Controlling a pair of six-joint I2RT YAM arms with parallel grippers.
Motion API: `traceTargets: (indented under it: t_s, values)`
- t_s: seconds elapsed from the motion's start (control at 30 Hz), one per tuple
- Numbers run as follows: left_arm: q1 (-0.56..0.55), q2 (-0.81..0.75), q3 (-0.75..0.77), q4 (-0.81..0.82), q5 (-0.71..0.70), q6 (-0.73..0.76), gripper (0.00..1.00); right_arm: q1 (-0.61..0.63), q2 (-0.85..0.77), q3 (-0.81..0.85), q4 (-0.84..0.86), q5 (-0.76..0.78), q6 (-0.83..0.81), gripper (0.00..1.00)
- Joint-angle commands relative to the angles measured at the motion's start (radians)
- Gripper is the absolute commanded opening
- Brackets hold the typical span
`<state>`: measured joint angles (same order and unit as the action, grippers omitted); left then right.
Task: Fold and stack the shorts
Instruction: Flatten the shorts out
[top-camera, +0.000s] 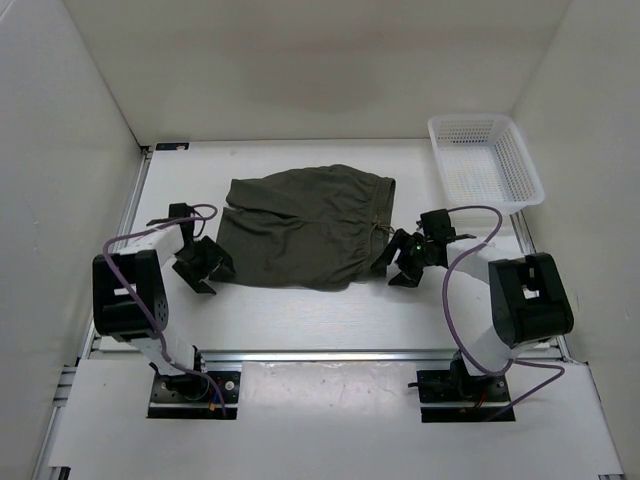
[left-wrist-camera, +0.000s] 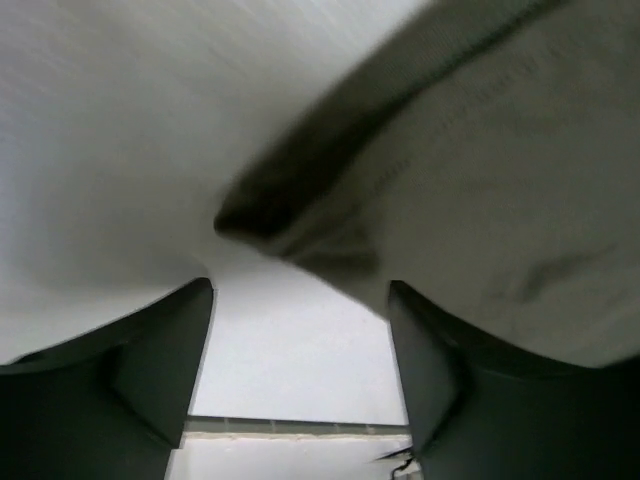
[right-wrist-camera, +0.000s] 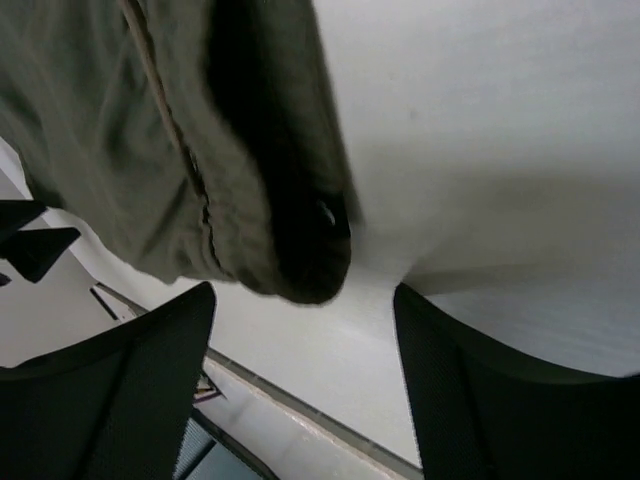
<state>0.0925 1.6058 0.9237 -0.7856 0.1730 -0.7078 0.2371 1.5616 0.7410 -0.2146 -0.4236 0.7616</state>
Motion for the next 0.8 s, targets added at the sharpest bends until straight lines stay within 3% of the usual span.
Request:
traceTargets:
  t_s: [0.0, 0.03, 0.07, 0.13, 0.17, 0.2, 0.27, 0.5, 0.63, 0.77]
  values:
    - [0.007, 0.042, 0.052, 0.045, 0.005, -0.002, 0.76, 0.014, 0.041, 0.053, 0.089, 0.012, 0.027, 0.72]
    - [0.007, 0.063, 0.061, 0.054, -0.004, -0.002, 0.70, 0.014, 0.051, 0.072, 0.089, 0.031, 0.027, 0.69]
    - [0.007, 0.074, 0.070, 0.054, -0.015, -0.002, 0.52, 0.025, 0.067, 0.084, 0.089, 0.051, 0.027, 0.58]
    - [0.007, 0.094, 0.105, 0.054, -0.015, -0.002, 0.29, 0.025, 0.087, 0.135, 0.080, 0.078, 0.018, 0.42]
    - [0.007, 0.107, 0.121, 0.054, -0.015, -0.002, 0.15, 0.025, 0.106, 0.158, 0.064, 0.091, 0.018, 0.30]
    - [0.007, 0.108, 0.136, 0.054, -0.004, 0.008, 0.10, 0.025, 0.106, 0.187, 0.051, 0.101, 0.004, 0.10]
    - [0.016, 0.099, 0.197, 0.036, 0.006, 0.017, 0.10, 0.025, 0.118, 0.301, -0.027, 0.149, -0.033, 0.00]
    - [0.026, 0.002, 0.467, -0.138, -0.044, 0.053, 0.10, 0.025, 0.029, 0.520, -0.248, 0.238, -0.151, 0.00]
    - [0.035, -0.082, 0.492, -0.213, -0.044, 0.091, 0.10, 0.025, -0.118, 0.438, -0.336, 0.278, -0.176, 0.00]
    - [0.013, -0.179, 0.364, -0.213, -0.033, 0.091, 0.10, 0.025, -0.242, 0.309, -0.359, 0.287, -0.185, 0.00]
